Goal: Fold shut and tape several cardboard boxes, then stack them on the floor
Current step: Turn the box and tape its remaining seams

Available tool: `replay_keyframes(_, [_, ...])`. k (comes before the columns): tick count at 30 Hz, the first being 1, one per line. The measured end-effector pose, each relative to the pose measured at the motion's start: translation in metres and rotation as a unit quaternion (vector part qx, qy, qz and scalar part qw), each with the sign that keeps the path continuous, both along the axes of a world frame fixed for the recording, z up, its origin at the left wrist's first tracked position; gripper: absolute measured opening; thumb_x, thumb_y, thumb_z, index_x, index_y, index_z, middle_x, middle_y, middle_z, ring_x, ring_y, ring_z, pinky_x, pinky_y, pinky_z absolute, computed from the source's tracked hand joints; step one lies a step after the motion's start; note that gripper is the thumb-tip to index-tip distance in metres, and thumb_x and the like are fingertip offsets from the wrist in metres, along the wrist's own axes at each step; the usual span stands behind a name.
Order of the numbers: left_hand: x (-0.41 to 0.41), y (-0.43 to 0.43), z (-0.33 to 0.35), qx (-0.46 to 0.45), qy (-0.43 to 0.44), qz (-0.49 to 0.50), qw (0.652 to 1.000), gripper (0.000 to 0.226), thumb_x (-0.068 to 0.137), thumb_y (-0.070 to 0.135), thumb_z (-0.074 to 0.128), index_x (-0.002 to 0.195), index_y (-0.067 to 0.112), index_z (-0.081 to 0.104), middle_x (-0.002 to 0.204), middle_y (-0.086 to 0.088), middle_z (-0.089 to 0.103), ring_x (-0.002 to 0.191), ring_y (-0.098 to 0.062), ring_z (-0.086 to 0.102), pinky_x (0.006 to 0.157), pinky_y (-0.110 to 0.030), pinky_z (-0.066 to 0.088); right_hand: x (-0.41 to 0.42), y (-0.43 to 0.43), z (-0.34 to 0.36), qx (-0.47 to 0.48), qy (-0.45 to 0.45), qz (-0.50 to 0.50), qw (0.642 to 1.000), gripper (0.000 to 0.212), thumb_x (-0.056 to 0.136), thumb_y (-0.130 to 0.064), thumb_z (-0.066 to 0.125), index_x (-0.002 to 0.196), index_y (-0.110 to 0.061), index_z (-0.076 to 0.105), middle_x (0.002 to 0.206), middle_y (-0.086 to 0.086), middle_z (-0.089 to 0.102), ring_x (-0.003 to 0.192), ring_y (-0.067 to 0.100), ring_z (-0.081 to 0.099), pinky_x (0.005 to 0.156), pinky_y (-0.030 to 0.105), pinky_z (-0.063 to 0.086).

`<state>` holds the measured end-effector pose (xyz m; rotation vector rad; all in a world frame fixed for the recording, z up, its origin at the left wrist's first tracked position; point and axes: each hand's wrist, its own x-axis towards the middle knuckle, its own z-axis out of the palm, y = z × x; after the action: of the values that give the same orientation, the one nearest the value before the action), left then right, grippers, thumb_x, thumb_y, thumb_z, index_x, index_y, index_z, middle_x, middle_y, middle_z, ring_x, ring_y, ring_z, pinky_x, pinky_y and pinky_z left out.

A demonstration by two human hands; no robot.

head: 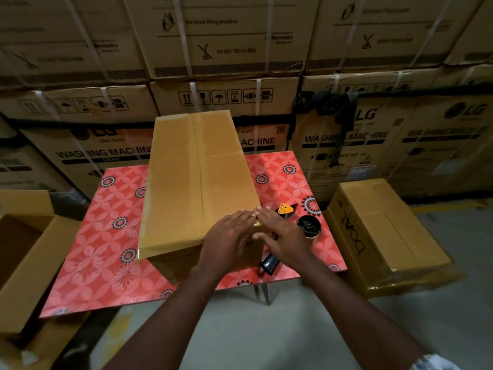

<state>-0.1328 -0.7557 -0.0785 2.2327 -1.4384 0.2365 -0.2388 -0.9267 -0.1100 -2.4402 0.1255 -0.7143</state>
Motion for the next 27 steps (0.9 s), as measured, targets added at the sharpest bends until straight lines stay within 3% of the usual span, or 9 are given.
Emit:
replay_keyframes(2, [0.001, 0.000, 0.003, -0.017, 0.039, 0.009, 0.999, 0.047, 0.087, 0.020, 0.075, 0.133, 0.019, 0.066, 0.136, 0.000, 0.065, 0.128, -0.020, 0.059, 0.108, -0.037, 0.044, 0.005, 0.006, 0.008, -0.020, -0.017, -0.029, 0.999, 0.047, 0.097, -0.044, 0.058, 0.132, -0.014, 0.068, 0.139, 0.002, 0.063, 0.139, 0.017, 0.048, 0.112, 0.030, 0.043])
replay_keyframes(6, [0.010, 0.014, 0.001, -0.052, -0.014, 0.042, 0.998, 0.030, 0.090, 0.029, 0.071, 0.118, 0.020, 0.075, 0.121, 0.002, 0.073, 0.115, -0.018, 0.067, 0.099, -0.033, 0.049, 0.017, 0.014, 0.006, -0.060, -0.009, -0.023, 0.998, 0.038, 0.102, -0.032, 0.055, 0.132, -0.013, 0.067, 0.140, 0.004, 0.062, 0.137, 0.018, 0.051, 0.108, 0.031, 0.045])
replay_keyframes(8, [0.014, 0.020, -0.005, -0.048, -0.035, 0.037, 0.998, 0.034, 0.090, 0.034, 0.067, 0.121, 0.021, 0.074, 0.125, 0.003, 0.071, 0.119, -0.016, 0.065, 0.101, -0.030, 0.044, 0.017, 0.013, -0.001, -0.067, -0.008, -0.022, 0.998, 0.035, 0.099, -0.020, 0.065, 0.133, -0.014, 0.066, 0.141, 0.003, 0.061, 0.136, 0.016, 0.051, 0.107, 0.033, 0.049])
replay_keyframes(14, [0.012, 0.030, -0.011, -0.008, -0.020, 0.011, 1.000, 0.060, 0.082, 0.014, 0.081, 0.138, 0.019, 0.061, 0.143, 0.002, 0.059, 0.134, -0.019, 0.054, 0.114, -0.040, 0.034, 0.010, 0.009, -0.006, -0.072, -0.013, 0.003, 0.997, 0.055, 0.088, 0.001, 0.074, 0.140, -0.010, 0.059, 0.148, 0.005, 0.054, 0.143, 0.020, 0.043, 0.114, 0.036, 0.042])
replay_keyframes(17, [0.018, 0.042, -0.009, -0.018, -0.028, 0.031, 0.999, 0.042, 0.097, 0.031, 0.062, 0.137, 0.020, 0.062, 0.142, 0.002, 0.060, 0.136, -0.018, 0.052, 0.117, -0.038, 0.030, 0.011, 0.017, 0.005, -0.089, -0.015, 0.004, 0.996, 0.046, 0.091, -0.014, 0.074, 0.135, -0.006, 0.063, 0.143, 0.010, 0.059, 0.138, 0.024, 0.049, 0.115, 0.041, 0.039])
replay_keyframes(21, [0.030, 0.059, -0.011, -0.012, -0.020, 0.048, 0.999, 0.044, 0.100, 0.040, 0.042, 0.136, 0.023, 0.062, 0.141, 0.004, 0.060, 0.135, -0.016, 0.052, 0.117, -0.038, 0.032, 0.029, 0.042, 0.012, -0.104, 0.003, 0.026, 0.994, 0.040, 0.100, -0.033, 0.052, 0.128, -0.010, 0.069, 0.135, 0.007, 0.066, 0.131, 0.024, 0.058, 0.116, 0.046, 0.037])
replay_keyframes(24, [0.031, 0.060, -0.015, -0.024, -0.027, 0.040, 0.999, 0.039, 0.100, 0.034, 0.052, 0.135, 0.023, 0.062, 0.139, 0.002, 0.061, 0.132, -0.017, 0.056, 0.114, -0.037, 0.035, 0.032, 0.047, 0.004, -0.122, -0.013, 0.020, 0.992, 0.039, 0.101, -0.029, 0.049, 0.131, -0.012, 0.067, 0.135, 0.005, 0.066, 0.131, 0.022, 0.058, 0.118, 0.046, 0.035])
replay_keyframes(27, [0.029, 0.061, -0.016, -0.028, -0.012, 0.036, 0.999, 0.048, 0.090, 0.020, 0.074, 0.136, 0.023, 0.061, 0.140, 0.002, 0.061, 0.132, -0.018, 0.056, 0.112, -0.042, 0.042, 0.026, 0.043, 0.000, -0.133, -0.027, 0.030, 0.990, 0.043, 0.095, -0.013, 0.064, 0.137, -0.011, 0.062, 0.140, 0.005, 0.062, 0.135, 0.021, 0.054, 0.120, 0.048, 0.033])
